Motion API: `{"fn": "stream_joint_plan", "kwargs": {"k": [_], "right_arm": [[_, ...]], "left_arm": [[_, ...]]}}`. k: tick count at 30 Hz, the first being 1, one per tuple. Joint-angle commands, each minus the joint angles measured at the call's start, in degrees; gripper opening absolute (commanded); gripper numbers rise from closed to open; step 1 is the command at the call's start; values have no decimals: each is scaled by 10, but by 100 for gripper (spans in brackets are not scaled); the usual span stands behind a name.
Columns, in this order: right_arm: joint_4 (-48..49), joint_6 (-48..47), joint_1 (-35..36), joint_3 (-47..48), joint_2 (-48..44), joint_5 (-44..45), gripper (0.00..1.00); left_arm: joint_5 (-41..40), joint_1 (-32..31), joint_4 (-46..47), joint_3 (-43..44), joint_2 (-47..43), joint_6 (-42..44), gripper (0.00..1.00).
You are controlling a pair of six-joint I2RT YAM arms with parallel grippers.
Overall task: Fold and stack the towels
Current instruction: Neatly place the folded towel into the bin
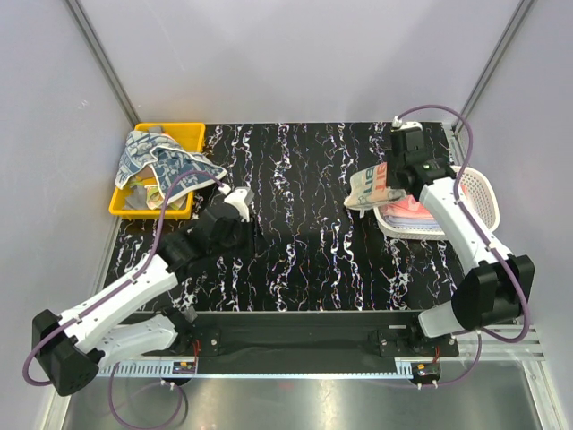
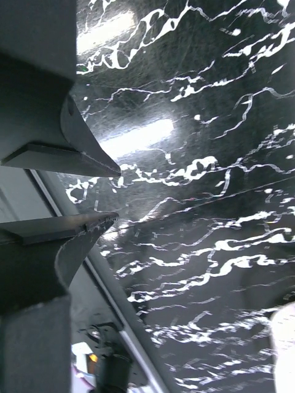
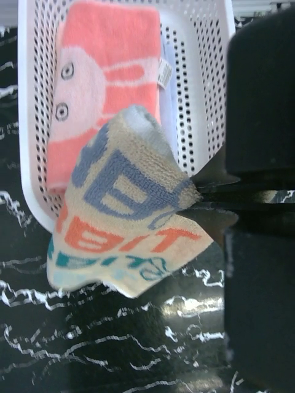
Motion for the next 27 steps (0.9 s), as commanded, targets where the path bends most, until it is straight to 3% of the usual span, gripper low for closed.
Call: {"fn": "stream_joint_plan", "kwargs": {"k": [1, 15, 26, 27], "right_arm": [[-23, -43, -35, 48, 11, 12, 0], [-28, -70, -185, 107, 37, -32, 0], [6, -44, -272, 72, 79, -58, 0], [7, -38, -279, 72, 93, -55, 5]], "left_arm": [[40, -3, 4, -8, -8, 34, 35], [85, -2, -11, -1, -1, 70, 34], [88, -2, -24, -12, 7, 80, 34], [89, -3, -23, -12, 9, 79, 35]]}}
